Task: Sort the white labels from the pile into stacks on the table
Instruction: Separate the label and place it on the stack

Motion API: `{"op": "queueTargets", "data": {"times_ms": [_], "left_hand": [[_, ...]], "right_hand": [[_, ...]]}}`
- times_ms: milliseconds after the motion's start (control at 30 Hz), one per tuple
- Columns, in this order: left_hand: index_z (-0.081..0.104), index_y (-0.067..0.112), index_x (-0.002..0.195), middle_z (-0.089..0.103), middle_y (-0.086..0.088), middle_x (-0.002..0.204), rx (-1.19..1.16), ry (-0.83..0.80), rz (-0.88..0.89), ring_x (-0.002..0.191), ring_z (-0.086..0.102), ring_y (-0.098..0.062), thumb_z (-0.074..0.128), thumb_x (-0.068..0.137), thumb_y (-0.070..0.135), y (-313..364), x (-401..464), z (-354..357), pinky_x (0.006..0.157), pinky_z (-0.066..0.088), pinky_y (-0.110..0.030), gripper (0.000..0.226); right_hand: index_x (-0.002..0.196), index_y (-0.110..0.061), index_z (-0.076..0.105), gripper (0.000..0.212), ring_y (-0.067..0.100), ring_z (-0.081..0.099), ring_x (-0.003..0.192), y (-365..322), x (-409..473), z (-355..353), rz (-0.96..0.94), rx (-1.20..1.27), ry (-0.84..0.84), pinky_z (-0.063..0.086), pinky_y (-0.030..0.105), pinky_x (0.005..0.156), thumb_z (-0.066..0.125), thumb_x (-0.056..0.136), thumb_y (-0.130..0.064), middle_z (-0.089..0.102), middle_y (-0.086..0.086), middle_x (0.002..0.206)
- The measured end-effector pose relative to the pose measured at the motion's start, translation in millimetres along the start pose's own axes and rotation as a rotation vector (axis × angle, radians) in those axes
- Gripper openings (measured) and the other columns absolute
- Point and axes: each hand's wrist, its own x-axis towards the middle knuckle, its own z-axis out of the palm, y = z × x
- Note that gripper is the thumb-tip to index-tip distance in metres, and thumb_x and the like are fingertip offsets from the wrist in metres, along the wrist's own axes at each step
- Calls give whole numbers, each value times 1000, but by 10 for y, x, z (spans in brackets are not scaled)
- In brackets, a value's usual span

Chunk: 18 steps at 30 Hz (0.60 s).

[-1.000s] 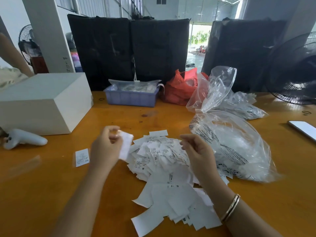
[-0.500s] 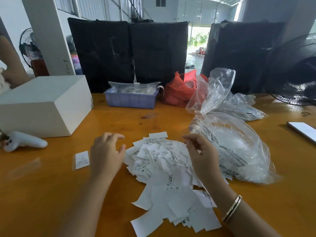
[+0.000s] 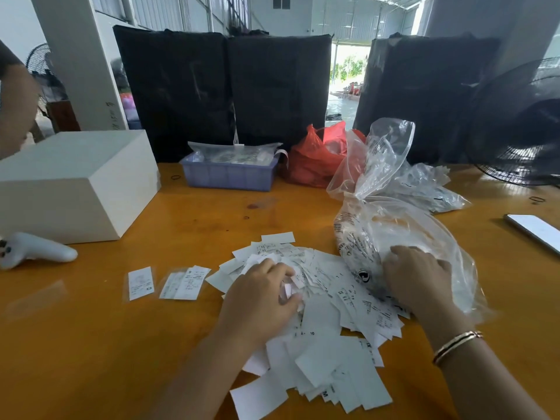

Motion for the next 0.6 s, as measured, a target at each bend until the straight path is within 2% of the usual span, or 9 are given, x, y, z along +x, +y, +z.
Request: {"op": "queueTargets", "data": {"times_ms": [67, 100, 200, 333, 433, 533, 600], "left_hand": [[58, 38, 120, 55, 17, 109, 9, 12, -10, 94, 51, -1, 55, 87, 55, -10, 0, -9, 68, 39, -8, 38], [59, 37, 120, 55, 16, 108, 11, 9, -16, 96, 52, -2, 55, 87, 55, -12, 2, -16, 68, 40, -9, 38], [62, 35, 118, 54, 15, 105, 10, -9, -16, 96, 52, -3, 55, 89, 52, -1, 4, -30, 64, 33, -8, 34], [64, 32, 114, 58, 14, 107, 66, 15, -43, 88, 50, -2, 52, 93, 38, -44, 52, -164, 64, 34, -7, 25], [57, 29, 120, 56, 9, 112, 232, 31, -244, 91, 53, -8, 56, 90, 27, -334, 96, -445, 73, 48, -20, 30], [45, 23, 131, 48, -3, 133, 489, -198, -602, 121, 46, -22, 57, 89, 47, -633, 71, -626, 95, 44, -39, 50], [44, 18, 134, 45, -8, 137, 500, -293, -733, 127, 42, -28, 54, 87, 58, -709, 59, -627, 98, 42, -41, 62]], "right_hand": [[74, -16, 55, 23, 24, 53, 85, -13, -3, 18, -14, -53, -12, 25, 37, 79, 38, 89, -12, 58, 3, 85], [73, -16, 53, 23, 23, 52, 83, -13, 2, 21, -20, -67, 2, 24, 37, 78, 38, 89, -11, 58, 3, 85], [96, -18, 66, 26, 24, 55, 101, 11, 21, 68, -52, -91, 53, 26, 36, 84, 41, 94, -13, 63, 3, 104], [100, -19, 70, 29, 23, 55, 100, 23, 39, 102, -65, -51, 78, 27, 35, 86, 41, 96, -16, 64, 2, 107], [108, -23, 69, 30, 22, 55, 103, 15, 34, 89, -68, -39, 83, 27, 35, 92, 42, 96, -18, 63, 0, 111], [110, -24, 69, 32, 22, 55, 102, -1, 23, 99, -69, -31, 92, 27, 36, 91, 41, 96, -18, 63, 0, 112], [115, -25, 67, 33, 23, 54, 106, -1, 19, 96, -65, -31, 95, 27, 36, 92, 41, 96, -18, 63, 0, 117]]}}
